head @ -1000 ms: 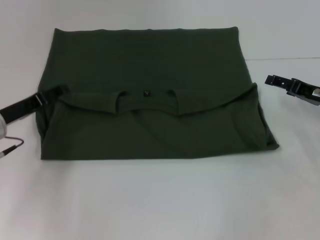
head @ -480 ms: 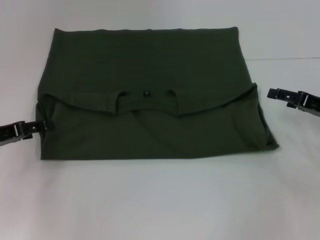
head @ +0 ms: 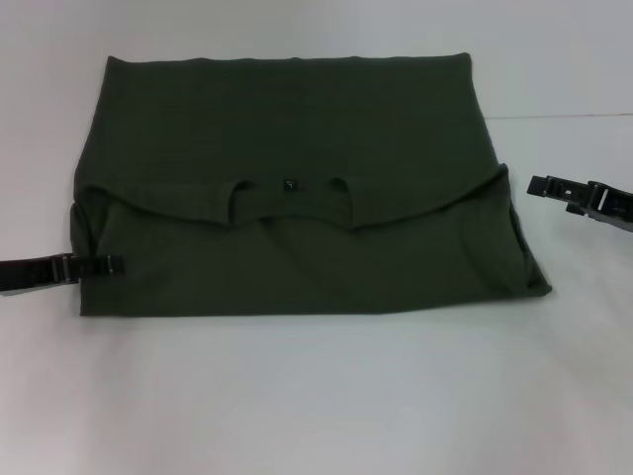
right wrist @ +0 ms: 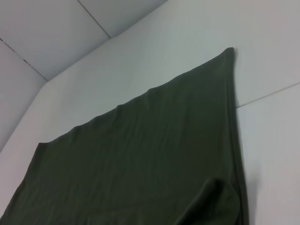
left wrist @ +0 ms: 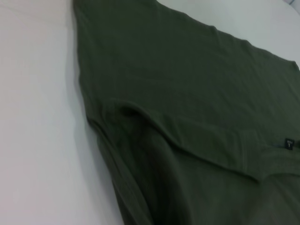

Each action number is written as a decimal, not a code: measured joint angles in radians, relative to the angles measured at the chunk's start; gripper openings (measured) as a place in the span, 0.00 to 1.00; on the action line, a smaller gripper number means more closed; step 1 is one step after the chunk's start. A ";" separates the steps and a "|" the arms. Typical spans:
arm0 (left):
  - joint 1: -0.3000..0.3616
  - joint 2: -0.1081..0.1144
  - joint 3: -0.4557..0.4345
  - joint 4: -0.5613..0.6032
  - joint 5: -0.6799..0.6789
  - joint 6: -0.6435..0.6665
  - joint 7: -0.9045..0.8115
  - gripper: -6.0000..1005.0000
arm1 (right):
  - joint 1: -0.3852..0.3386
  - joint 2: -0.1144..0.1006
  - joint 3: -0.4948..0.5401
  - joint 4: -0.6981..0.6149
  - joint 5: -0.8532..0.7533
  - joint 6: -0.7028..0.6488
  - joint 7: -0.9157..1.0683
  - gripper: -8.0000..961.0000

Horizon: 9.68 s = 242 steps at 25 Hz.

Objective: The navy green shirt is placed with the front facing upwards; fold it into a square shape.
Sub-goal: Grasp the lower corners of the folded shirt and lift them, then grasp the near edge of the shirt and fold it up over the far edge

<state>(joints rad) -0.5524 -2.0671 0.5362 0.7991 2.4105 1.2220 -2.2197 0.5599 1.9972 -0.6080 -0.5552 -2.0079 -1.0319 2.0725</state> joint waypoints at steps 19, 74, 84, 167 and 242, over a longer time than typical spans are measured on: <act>-0.019 -0.001 0.044 -0.010 0.055 0.019 -0.018 0.84 | 0.006 0.006 0.001 0.004 0.000 0.002 -0.009 0.96; -0.037 0.004 0.065 -0.014 0.073 0.014 0.008 0.03 | 0.280 -0.068 -0.239 -0.105 -0.618 -0.295 0.624 0.85; -0.038 0.004 0.065 -0.009 0.074 0.016 0.010 0.03 | 0.283 -0.031 -0.244 -0.093 -0.640 -0.244 0.626 0.81; -0.068 0.080 -0.108 0.117 0.301 0.807 0.061 0.03 | 0.176 -0.017 -0.118 -0.159 -0.663 -0.845 0.249 0.08; -0.135 -0.100 -0.097 -0.338 -0.922 -0.538 0.866 0.31 | 0.166 0.087 0.153 0.073 0.020 0.217 -0.055 0.51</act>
<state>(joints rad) -0.6875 -2.1672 0.4388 0.4613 1.4884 0.6843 -1.3537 0.7258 2.0843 -0.4552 -0.4827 -1.9878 -0.8145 2.0173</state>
